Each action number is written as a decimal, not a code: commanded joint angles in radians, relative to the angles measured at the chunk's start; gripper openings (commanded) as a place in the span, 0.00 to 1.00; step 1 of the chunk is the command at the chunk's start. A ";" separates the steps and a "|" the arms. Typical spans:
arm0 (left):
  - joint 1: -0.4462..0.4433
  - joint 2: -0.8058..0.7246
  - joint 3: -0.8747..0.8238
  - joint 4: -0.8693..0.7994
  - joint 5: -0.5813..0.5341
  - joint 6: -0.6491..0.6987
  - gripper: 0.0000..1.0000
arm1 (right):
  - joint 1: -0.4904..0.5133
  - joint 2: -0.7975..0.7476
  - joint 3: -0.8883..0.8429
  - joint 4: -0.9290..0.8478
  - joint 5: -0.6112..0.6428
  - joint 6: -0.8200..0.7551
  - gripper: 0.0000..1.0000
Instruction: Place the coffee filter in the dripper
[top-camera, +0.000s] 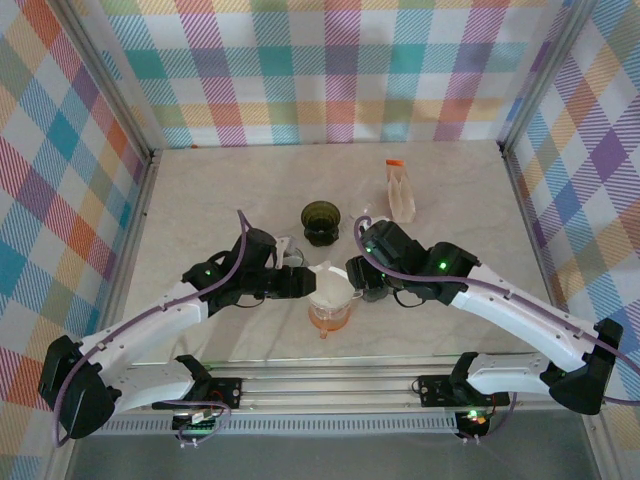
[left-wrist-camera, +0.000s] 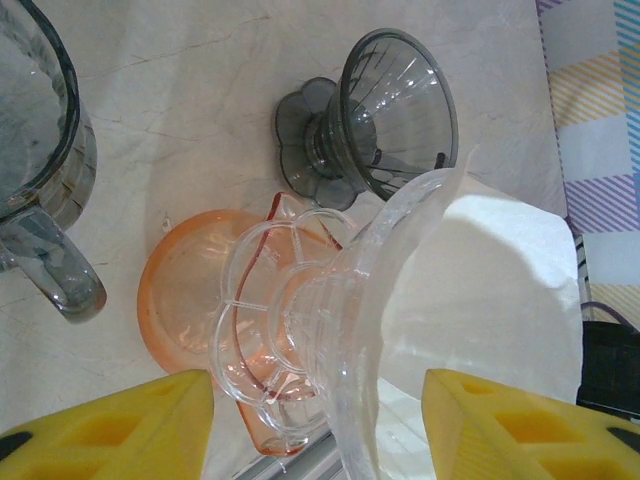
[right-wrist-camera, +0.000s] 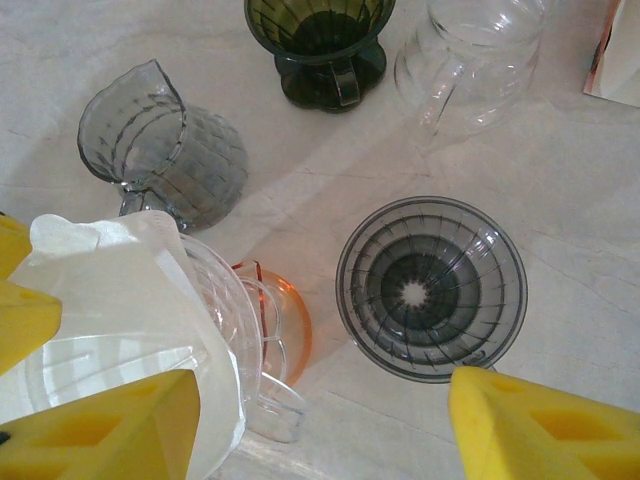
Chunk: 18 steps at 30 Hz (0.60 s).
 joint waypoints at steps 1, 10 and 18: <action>-0.010 -0.034 0.020 -0.009 -0.001 -0.009 0.60 | -0.004 -0.016 -0.011 0.021 0.026 0.019 0.67; -0.012 -0.124 0.044 -0.033 -0.054 -0.023 0.64 | -0.004 -0.044 -0.031 0.030 0.071 0.036 0.67; 0.151 -0.170 -0.010 -0.094 -0.080 -0.115 0.42 | -0.004 -0.093 -0.092 -0.004 0.128 0.108 0.67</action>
